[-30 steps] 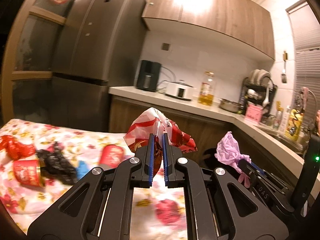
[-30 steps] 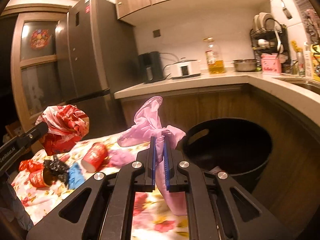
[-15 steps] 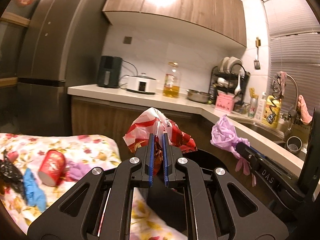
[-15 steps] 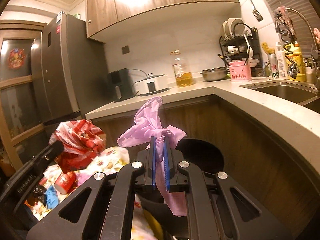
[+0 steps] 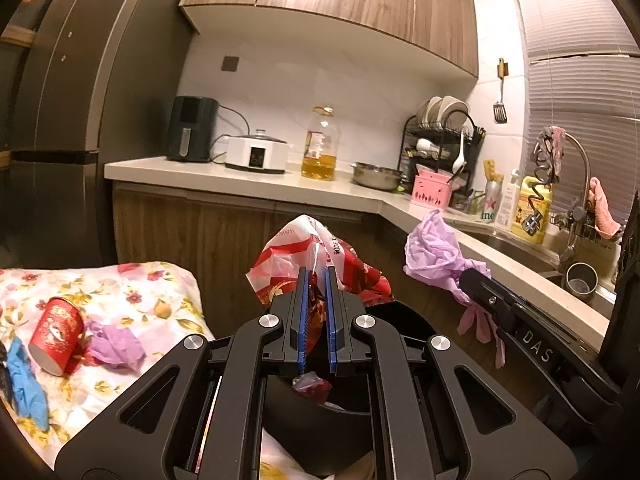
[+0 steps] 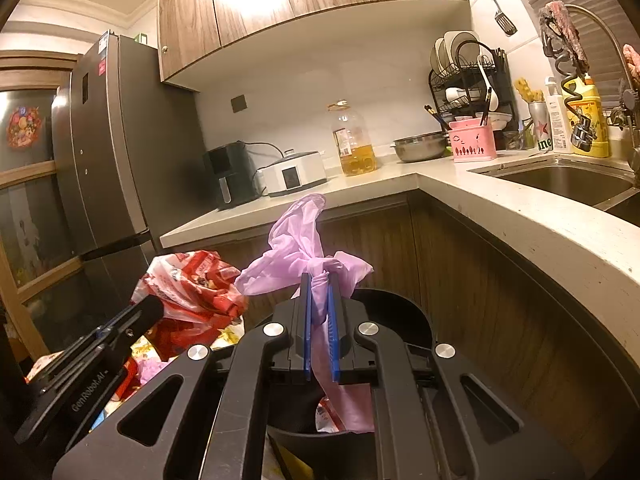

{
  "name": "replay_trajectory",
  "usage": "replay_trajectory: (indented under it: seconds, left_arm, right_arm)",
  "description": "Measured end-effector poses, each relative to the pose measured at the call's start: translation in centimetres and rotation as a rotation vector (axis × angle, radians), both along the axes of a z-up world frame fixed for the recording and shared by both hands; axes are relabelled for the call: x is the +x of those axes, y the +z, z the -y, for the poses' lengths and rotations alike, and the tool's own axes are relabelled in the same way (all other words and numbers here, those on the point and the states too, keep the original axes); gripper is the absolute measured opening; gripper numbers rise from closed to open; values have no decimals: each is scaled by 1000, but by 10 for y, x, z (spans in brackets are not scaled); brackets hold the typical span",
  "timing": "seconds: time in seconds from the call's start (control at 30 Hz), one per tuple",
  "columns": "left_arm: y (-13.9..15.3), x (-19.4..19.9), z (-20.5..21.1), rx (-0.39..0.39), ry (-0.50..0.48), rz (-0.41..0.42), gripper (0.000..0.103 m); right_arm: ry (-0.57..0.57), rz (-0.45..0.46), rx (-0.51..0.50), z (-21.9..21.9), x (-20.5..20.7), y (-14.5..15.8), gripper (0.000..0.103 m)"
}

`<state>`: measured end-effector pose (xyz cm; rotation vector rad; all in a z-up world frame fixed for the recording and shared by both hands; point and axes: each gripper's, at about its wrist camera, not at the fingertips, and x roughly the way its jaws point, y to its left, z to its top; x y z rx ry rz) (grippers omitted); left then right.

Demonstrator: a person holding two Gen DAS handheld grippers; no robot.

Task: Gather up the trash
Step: 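Carry the bag and purple gloves over the black bin and open both tools, then move both open tools back over the trash on the sheet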

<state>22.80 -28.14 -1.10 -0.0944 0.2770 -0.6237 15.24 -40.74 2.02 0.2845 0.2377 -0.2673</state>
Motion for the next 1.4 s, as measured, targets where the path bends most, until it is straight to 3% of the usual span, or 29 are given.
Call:
replay_trajectory:
  seconds: [0.63, 0.93, 1.1, 1.27, 1.4]
  left_arm:
    - [-15, 21, 24, 25, -42, -47, 7]
    - [-20, 24, 32, 53, -50, -60, 10]
    - [-23, 28, 32, 60, -39, -77, 21]
    - [-25, 26, 25, 58, -10, -78, 48]
    - [-23, 24, 18, 60, 33, -75, 60]
  right_arm:
    - [15, -1, 21, 13, 16, -3, 9]
    - [10, -5, 39, 19, 18, -6, 19]
    - [0, -7, 43, 20, 17, -6, 26]
    - [-7, -9, 47, 19, 15, -6, 35]
    - [-11, -8, 34, 13, 12, -6, 46]
